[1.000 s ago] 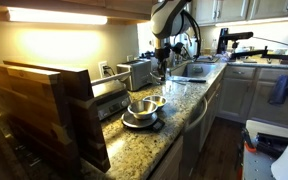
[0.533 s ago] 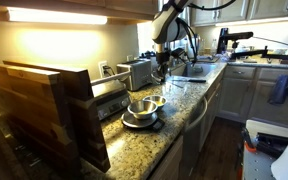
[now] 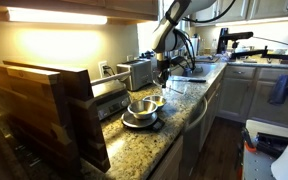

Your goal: Take the spoon and use it to scoop the contents from the right silver bowl and into the left silver bowl then put the spoon next to the right silver bowl

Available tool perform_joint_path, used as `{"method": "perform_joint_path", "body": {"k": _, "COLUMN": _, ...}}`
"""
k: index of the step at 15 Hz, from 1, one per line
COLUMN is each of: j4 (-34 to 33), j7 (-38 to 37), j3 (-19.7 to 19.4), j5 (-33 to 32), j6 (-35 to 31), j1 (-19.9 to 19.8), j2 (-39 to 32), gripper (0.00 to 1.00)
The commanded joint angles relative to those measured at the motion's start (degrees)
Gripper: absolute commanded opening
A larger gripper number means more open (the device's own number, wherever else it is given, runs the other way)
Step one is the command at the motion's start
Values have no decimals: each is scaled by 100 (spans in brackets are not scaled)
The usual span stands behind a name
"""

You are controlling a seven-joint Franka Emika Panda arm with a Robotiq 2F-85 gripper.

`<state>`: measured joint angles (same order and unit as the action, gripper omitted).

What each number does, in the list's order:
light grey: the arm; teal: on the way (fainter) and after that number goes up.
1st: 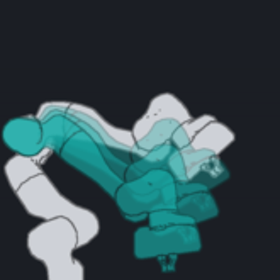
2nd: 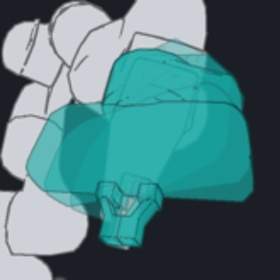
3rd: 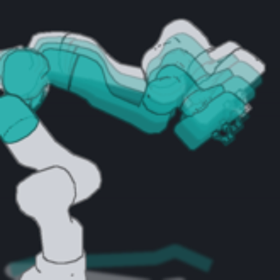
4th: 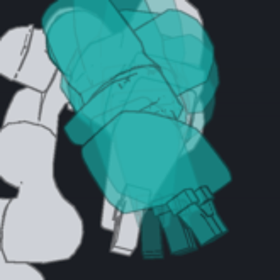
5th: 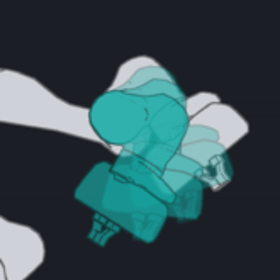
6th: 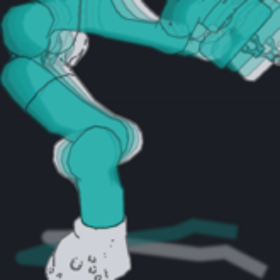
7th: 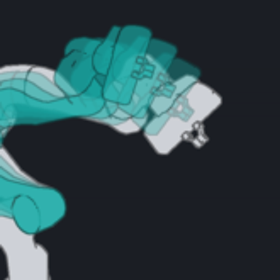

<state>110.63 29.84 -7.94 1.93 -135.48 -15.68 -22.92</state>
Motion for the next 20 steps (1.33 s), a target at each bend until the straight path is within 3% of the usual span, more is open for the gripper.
{"method": "perform_joint_path", "body": {"k": 1, "j4": -190, "j7": 318, "j3": 216, "j5": 190, "j6": -156, "j1": -312, "j2": -288, "gripper": 2}}
{"method": "perform_joint_path", "body": {"k": 6, "j4": -418, "j7": 502, "j3": 368, "j5": 270, "j6": -247, "j1": -548, "j2": -711, "gripper": 2}}
{"method": "perform_joint_path", "body": {"k": 11, "j4": -432, "j7": 412, "j3": 401, "j5": 144, "j6": -278, "j1": -542, "j2": -809, "gripper": 2}}
{"method": "perform_joint_path", "body": {"k": 12, "j4": -395, "j7": 281, "j3": 314, "j5": -11, "j6": -314, "j1": -444, "j2": -773, "gripper": 32}}
{"method": "perform_joint_path", "body": {"k": 13, "j4": -369, "j7": 214, "j3": 258, "j5": -138, "j6": -315, "j1": -383, "j2": -744, "gripper": 34}}
{"method": "perform_joint_path", "body": {"k": 16, "j4": -177, "j7": -389, "j3": -81, "j5": -881, "j6": -264, "j1": -71, "j2": -516, "gripper": 52}}
{"method": "perform_joint_path", "body": {"k": 20, "j4": 58, "j7": -492, "j3": -2, "j5": -1118, "j6": -73, "j1": -62, "j2": -97, "gripper": 78}}
